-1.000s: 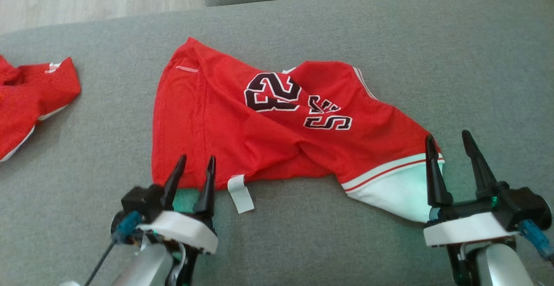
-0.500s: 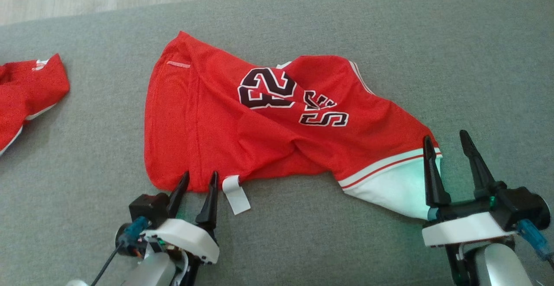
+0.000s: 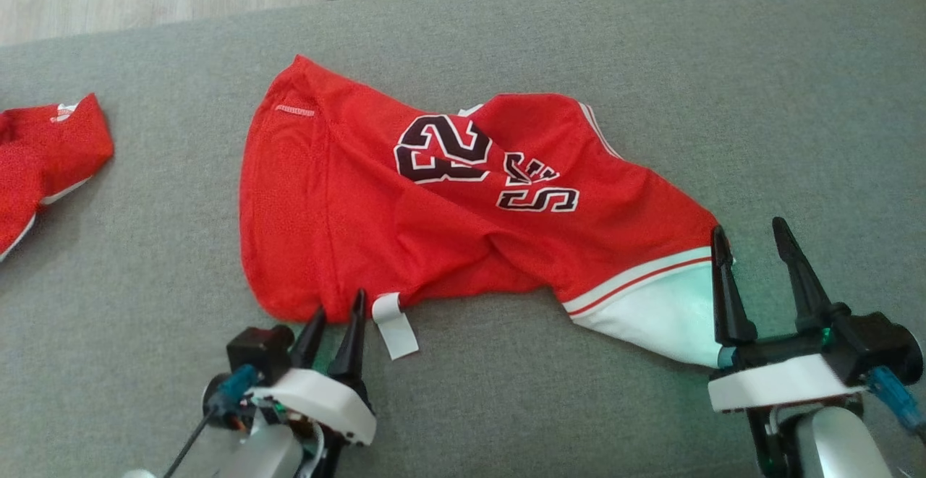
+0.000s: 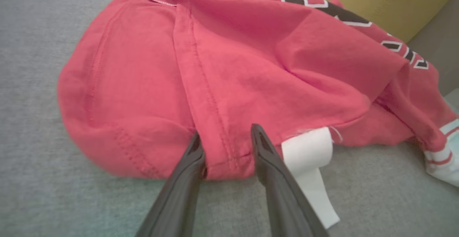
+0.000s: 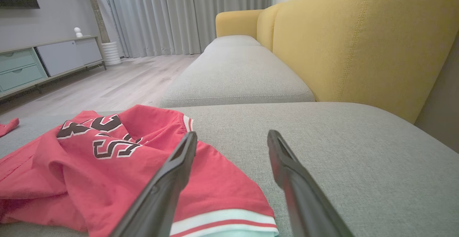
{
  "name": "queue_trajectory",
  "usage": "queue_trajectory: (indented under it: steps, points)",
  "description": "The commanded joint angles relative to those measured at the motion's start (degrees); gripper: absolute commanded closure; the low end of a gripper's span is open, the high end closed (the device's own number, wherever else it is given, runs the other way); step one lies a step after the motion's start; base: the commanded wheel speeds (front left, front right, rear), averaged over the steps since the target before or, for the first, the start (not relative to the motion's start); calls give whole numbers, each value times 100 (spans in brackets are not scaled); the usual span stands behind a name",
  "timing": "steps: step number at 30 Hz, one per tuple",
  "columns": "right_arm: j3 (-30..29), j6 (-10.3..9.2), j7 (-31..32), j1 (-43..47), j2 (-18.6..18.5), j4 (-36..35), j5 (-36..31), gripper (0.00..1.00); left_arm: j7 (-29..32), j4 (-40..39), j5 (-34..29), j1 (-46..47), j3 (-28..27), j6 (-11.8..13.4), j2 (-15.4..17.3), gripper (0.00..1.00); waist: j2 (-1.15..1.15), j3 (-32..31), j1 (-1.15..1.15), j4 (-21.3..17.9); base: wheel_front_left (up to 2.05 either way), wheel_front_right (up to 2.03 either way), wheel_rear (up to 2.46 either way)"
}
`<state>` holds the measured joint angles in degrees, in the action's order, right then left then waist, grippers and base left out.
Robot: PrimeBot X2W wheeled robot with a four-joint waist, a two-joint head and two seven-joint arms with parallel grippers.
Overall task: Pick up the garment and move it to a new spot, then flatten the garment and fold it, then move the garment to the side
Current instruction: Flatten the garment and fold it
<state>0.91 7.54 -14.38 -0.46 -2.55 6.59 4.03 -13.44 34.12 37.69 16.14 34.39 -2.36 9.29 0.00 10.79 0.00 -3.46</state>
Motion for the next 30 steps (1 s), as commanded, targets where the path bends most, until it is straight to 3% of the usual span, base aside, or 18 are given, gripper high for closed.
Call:
queue_trajectory:
  steps: [1, 5, 7, 8, 9, 17, 24, 30]
  points:
    - [103, -5, -62, -94, -32, -158, 9, 0, -57, -171, -70, 61, -86, -8, 26, 48, 0, -7, 0, 11, 0, 0, 0]
    - [116, -5, -62, -87, -32, -144, 12, 0, -62, -272, -99, 48, -47, 15, 22, 57, 0, -31, 0, 22, 0, 0, 0]
    - [118, -5, -62, -80, -32, -140, 16, 0, -52, -362, -87, 30, -40, 26, 23, 74, 0, -49, 0, 28, 0, 0, 0]
    - [113, -5, -62, -74, -32, -139, 18, 0, -43, -413, -82, 20, -38, 35, 31, 93, 0, -59, 0, 34, 0, 0, 0]
    - [103, -5, -62, -64, -32, -139, 22, 0, -32, -469, -75, 10, -38, 41, 41, 100, 0, -73, 0, 46, 0, 0, 0]
    - [22, -5, -62, 126, -32, -126, 28, 0, 280, -1658, 317, -475, -198, 115, 272, 100, 0, -266, 0, 311, 0, 0, 0]
    - [-37, -5, -62, 200, -32, -143, 3, 0, 762, -2976, 937, -1446, -588, 412, 806, 100, 0, -360, 0, 582, 0, 0, 0]
    - [7, -5, -62, 244, -32, -75, -65, 0, 1093, -3048, 1387, -2058, -743, 541, 1031, 100, 0, -398, 0, 749, 0, 0, 0]
